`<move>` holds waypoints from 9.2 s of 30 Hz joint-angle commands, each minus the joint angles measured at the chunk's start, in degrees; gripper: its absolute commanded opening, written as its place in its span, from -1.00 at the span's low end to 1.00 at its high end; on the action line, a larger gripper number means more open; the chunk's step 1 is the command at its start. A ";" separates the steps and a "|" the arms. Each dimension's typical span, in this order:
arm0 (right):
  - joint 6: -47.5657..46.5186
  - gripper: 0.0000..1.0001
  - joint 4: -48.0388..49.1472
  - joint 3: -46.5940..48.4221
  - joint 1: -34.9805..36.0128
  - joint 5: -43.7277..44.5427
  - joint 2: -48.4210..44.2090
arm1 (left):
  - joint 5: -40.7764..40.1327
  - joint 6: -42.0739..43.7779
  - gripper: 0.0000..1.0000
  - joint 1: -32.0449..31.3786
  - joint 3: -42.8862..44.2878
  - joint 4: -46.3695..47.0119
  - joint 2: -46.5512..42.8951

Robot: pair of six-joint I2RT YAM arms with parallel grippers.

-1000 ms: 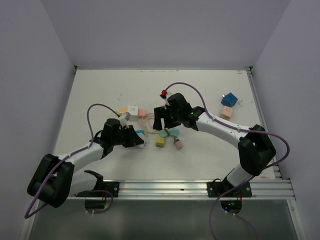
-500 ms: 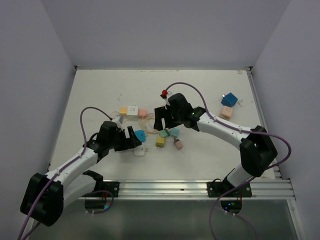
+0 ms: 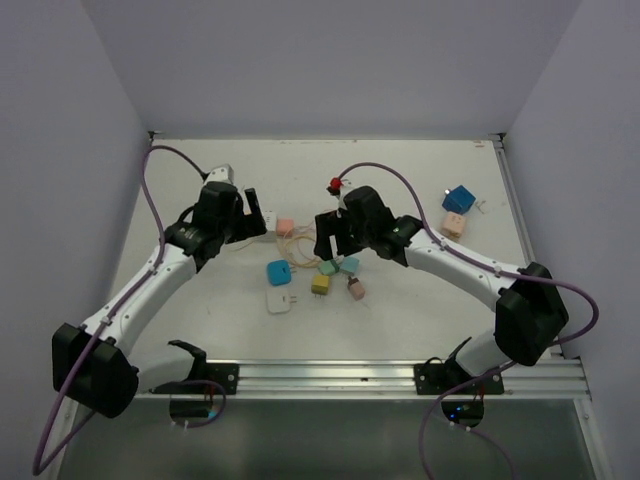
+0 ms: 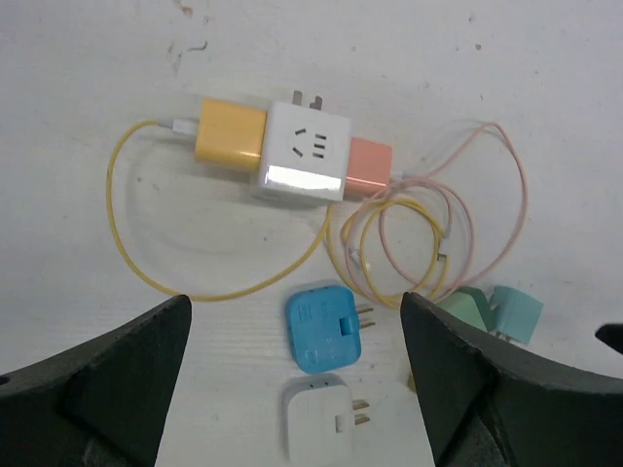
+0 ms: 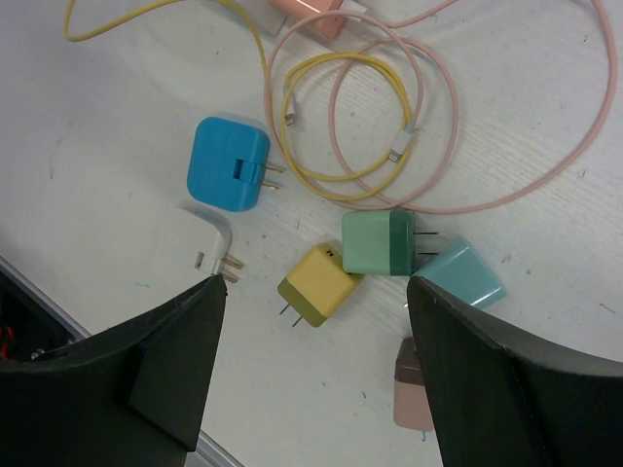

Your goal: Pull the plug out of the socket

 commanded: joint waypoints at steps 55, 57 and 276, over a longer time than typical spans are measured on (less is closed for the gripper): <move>-0.82 0.59 -0.99 -8.81 -0.53 -4.08 -9.59 | 4.76 50.85 0.91 -0.66 16.42 3.91 24.28; 0.24 0.58 -0.73 -9.78 -0.53 -5.85 -9.77 | 8.54 56.48 0.90 -0.48 17.12 4.54 24.89; 14.65 -1.00 13.60 0.27 -24.97 -27.30 1.93 | 2.14 22.68 -1.00 0.83 4.20 17.37 9.96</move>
